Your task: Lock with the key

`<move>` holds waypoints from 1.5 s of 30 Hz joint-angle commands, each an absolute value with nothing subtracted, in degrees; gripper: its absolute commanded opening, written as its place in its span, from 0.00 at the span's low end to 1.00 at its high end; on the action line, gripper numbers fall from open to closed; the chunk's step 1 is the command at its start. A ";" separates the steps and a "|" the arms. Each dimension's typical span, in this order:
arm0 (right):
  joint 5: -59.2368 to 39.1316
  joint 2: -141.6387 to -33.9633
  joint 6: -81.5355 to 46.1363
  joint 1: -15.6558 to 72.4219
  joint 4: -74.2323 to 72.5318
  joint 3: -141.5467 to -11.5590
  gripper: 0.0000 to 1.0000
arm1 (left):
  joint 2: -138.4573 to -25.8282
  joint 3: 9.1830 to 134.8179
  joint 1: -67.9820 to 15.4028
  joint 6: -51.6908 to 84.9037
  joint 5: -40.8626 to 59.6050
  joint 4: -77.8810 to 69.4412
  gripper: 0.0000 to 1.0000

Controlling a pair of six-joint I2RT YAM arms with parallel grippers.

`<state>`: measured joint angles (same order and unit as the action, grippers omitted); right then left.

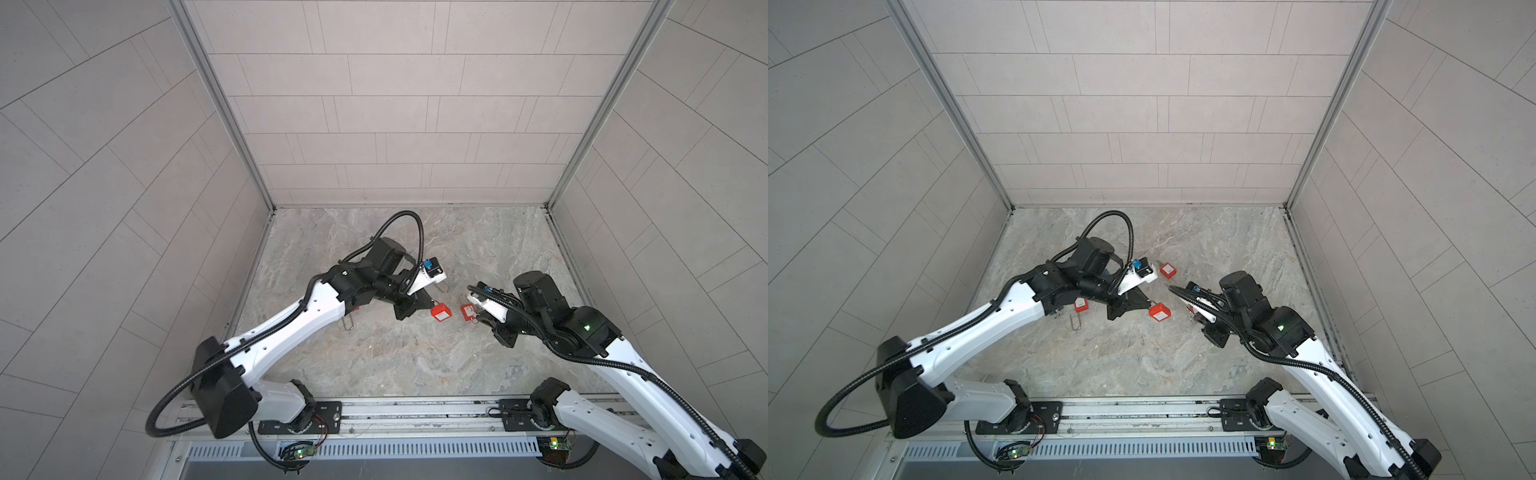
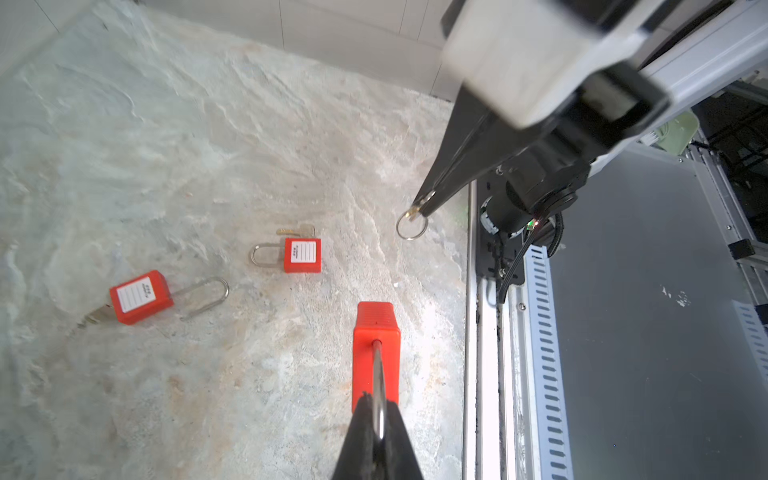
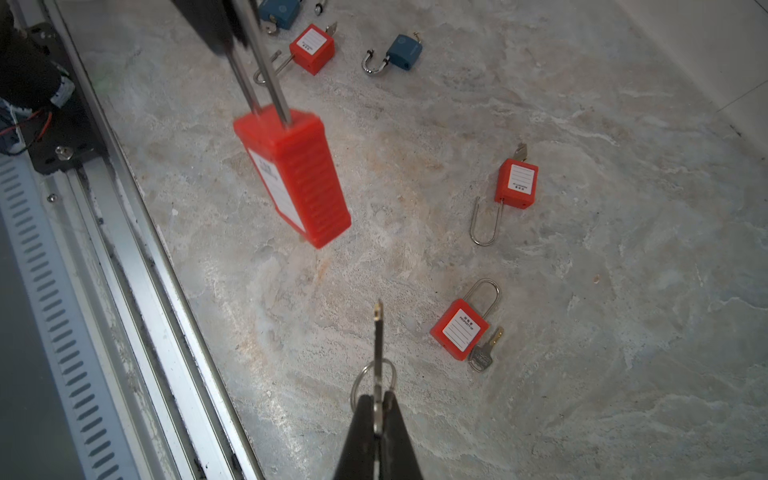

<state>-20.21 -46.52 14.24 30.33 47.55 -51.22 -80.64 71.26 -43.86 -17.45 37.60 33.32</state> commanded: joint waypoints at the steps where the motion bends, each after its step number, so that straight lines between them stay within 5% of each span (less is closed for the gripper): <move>1: -15.24 -46.52 3.39 30.23 42.26 -49.52 0.00 | -86.64 76.30 -43.51 -21.47 38.21 39.57 0.00; 14: -12.99 -47.50 -13.61 30.25 38.73 -42.41 0.00 | -116.91 102.93 -43.42 -32.19 37.13 62.91 0.00; 31: -20.26 -55.31 -18.01 30.56 36.26 -40.52 0.00 | -127.11 108.90 -42.80 -32.81 31.10 66.39 0.01; 45: -20.81 -63.35 -19.78 31.35 32.96 -40.86 0.00 | -128.08 105.76 -40.96 -28.63 27.15 56.08 0.19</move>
